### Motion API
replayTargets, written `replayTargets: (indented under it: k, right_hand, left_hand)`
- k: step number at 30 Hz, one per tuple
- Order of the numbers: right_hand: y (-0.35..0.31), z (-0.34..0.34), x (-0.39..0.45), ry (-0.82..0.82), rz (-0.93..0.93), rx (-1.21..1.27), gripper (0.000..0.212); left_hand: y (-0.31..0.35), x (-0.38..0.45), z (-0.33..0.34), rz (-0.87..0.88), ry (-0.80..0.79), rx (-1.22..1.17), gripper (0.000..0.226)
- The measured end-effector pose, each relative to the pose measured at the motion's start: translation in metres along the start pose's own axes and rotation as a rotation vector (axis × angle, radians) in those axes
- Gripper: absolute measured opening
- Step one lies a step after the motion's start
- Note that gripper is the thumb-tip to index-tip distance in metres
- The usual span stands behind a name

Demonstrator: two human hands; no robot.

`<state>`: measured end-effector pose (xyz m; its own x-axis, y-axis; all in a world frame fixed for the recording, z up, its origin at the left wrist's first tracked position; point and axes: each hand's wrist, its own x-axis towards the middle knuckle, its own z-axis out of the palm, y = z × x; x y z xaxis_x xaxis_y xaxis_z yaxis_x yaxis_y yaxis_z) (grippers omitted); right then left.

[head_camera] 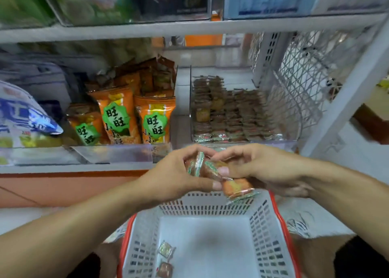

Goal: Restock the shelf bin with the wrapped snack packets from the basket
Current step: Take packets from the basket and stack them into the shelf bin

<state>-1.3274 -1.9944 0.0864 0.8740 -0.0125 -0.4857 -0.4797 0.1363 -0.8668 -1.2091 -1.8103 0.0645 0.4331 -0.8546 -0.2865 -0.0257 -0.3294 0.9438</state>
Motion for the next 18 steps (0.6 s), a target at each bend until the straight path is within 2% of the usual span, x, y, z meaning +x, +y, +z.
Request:
replayTargets:
  k: [4, 7, 10, 13, 16, 18]
  right_hand:
    - [-0.013, -0.008, 0.002, -0.049, -0.014, 0.128, 0.036]
    - [-0.020, -0.015, 0.002, -0.084, -0.040, 0.303, 0.038]
    - [-0.018, -0.014, 0.005, -0.019, -0.084, 0.374, 0.050]
    - [-0.011, -0.008, 0.009, 0.072, -0.166, 0.155, 0.045]
    - [-0.006, -0.005, 0.012, 0.223, -0.270, -0.134, 0.042]
    - [-0.003, -0.005, 0.015, 0.305, -0.318, -0.235, 0.042]
  left_hand:
    - [0.014, 0.009, -0.002, 0.060, 0.079, -0.104, 0.041]
    - [0.022, 0.019, -0.003, 0.075, 0.070, -0.238, 0.026]
    - [0.023, 0.025, 0.002, -0.036, 0.082, -0.460, 0.021]
    - [0.016, 0.030, 0.003, -0.101, 0.106, -0.468, 0.026]
    - [0.015, 0.029, 0.003, -0.128, 0.060, -0.450, 0.035]
    - [0.015, 0.027, 0.003, -0.140, 0.025, -0.476, 0.039]
